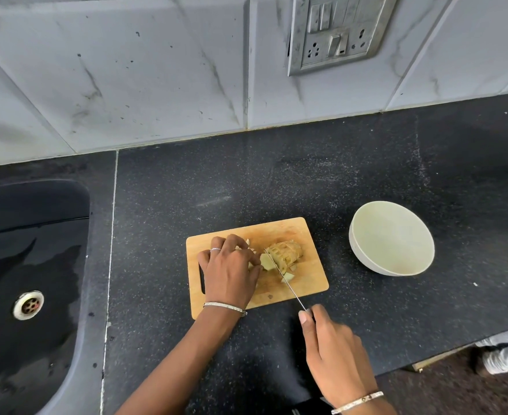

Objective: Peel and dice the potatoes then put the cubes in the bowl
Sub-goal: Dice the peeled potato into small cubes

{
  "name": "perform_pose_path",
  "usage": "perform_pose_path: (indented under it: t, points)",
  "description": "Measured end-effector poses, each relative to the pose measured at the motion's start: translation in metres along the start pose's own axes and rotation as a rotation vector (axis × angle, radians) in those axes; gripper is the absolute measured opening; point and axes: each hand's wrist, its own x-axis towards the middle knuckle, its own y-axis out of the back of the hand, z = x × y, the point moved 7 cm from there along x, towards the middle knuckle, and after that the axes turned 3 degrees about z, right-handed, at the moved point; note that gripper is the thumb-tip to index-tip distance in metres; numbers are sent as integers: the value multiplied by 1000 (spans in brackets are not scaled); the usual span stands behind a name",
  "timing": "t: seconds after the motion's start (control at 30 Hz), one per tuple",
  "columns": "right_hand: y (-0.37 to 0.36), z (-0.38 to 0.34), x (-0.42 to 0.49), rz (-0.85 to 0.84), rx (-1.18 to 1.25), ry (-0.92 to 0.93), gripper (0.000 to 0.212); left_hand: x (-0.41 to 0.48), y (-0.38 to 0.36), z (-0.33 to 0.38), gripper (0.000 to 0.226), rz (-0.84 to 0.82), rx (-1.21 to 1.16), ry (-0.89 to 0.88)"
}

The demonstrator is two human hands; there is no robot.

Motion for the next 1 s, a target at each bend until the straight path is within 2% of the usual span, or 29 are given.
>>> perform_pose_path:
  t: [0.43, 0.6, 0.77, 1.0]
  points:
    - [-5, -6, 2, -37, -7, -10, 27, 4, -7, -8, 8, -5, -81, 20]
    - [-7, -5, 3, -11, 21, 24, 31, 3, -6, -7, 25, 2, -88, 14]
    - [-7, -4, 4, -2, 43, 7, 28, 3, -9, -1, 47, -23, 19, 1]
    - [-4, 0, 3, 23, 25, 15, 32, 3, -12, 2, 41, -46, 56, -8]
